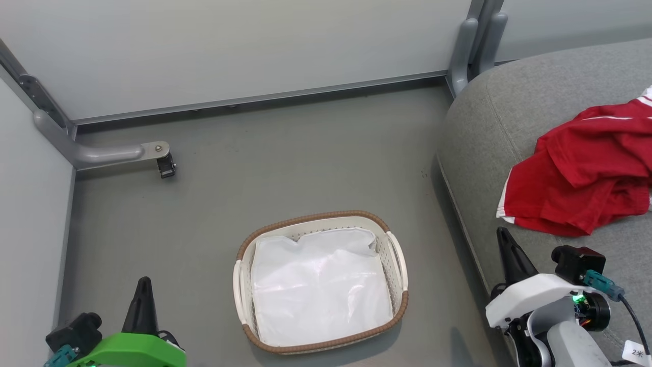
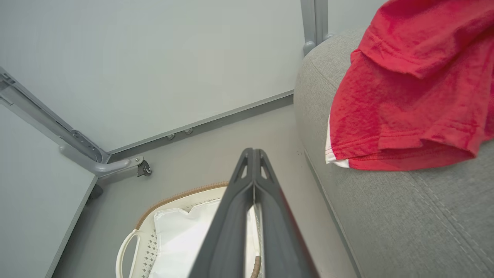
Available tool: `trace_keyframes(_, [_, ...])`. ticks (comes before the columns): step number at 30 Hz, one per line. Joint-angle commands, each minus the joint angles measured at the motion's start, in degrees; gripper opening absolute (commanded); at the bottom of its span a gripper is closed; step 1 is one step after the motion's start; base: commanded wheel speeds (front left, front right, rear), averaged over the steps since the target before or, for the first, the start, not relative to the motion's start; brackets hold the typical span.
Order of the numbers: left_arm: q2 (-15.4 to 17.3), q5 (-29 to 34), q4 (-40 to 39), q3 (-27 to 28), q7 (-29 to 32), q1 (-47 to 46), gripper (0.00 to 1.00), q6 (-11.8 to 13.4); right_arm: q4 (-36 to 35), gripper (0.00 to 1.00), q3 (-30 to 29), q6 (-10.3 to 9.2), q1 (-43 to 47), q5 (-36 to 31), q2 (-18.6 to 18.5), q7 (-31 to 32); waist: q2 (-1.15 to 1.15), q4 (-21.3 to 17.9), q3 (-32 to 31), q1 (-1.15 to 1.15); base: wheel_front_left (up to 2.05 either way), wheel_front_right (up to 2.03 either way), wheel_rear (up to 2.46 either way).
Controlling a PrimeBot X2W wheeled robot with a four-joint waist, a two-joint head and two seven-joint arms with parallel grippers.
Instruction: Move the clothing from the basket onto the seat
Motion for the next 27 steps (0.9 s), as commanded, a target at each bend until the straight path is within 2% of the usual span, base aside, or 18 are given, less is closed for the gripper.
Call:
trace_keyframes(1, [0.2, -2.4, -1.1, 0.5, 0.6, -1.2, 0.0, 0.0, -1.3, 0.0, -0.4, -0.01, -0.3, 2.9, -0.3, 0.5, 0.0, 0.0, -0.1, 0.0, 0.0, 0.0, 0.0])
trace_keyframes(27, [-0.6, -21.9, -3.4, 2.3, 6.3, -2.5, 0.0, 0.0, -3.9, 0.0, -2.9, -0.03, 1.3, 25.6, -0.5, 6.1, 0.0, 0.5, -1.5, 0.0, 0.0, 0.0, 0.0])
